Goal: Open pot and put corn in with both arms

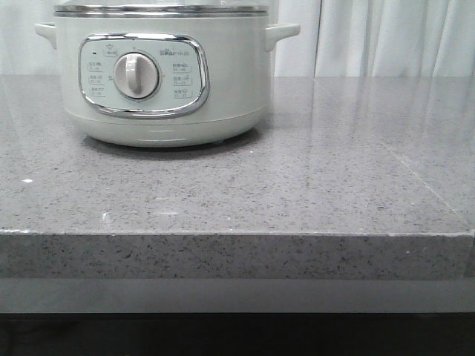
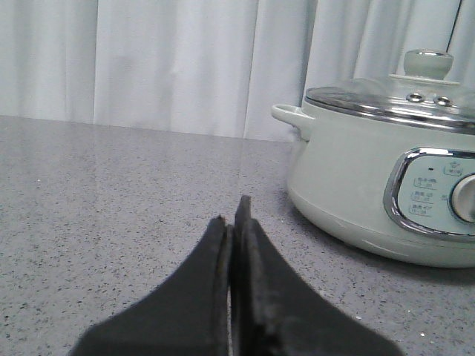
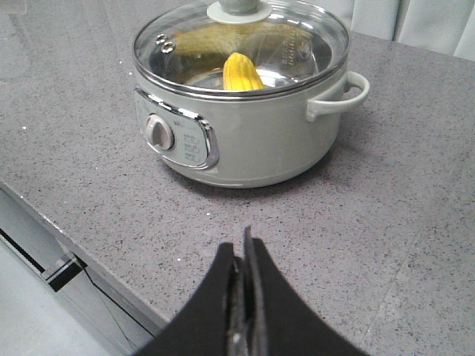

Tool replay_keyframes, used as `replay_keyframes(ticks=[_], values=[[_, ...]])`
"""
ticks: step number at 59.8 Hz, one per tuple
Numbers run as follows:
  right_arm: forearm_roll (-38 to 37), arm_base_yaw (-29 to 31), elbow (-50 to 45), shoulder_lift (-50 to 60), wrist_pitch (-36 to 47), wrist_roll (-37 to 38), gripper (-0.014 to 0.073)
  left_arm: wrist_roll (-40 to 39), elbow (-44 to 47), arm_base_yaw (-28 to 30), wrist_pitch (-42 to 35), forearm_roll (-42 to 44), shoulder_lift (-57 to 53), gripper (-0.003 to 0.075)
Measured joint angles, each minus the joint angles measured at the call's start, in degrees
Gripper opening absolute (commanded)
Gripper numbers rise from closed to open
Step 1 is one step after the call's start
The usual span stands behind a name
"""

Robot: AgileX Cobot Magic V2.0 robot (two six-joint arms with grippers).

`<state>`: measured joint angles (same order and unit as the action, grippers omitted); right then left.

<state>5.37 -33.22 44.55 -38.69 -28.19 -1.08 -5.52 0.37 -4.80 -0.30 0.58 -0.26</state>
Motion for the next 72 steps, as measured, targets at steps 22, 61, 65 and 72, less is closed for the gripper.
replay_keyframes(ticks=[22,61,65,72], values=[[0.0,0.0,0.0,0.0,0.0,0.0,-0.0067,0.0,0.0,0.0,0.0,0.0,0.0,-0.0020],[-0.1,20.5,-24.4,25.7,15.3,0.0,-0.0067,0.0,0.0,0.0,0.0,0.0,0.0,-0.0020],[-0.1,23.1,-28.8,28.9,17.8,0.0,-0.0067,0.0,0.0,0.0,0.0,0.0,0.0,-0.0020],[-0.1,26.6,-35.5,33.5,21.0,0.0,-0.0067,0.0,0.0,0.0,0.0,0.0,0.0,-0.0020]])
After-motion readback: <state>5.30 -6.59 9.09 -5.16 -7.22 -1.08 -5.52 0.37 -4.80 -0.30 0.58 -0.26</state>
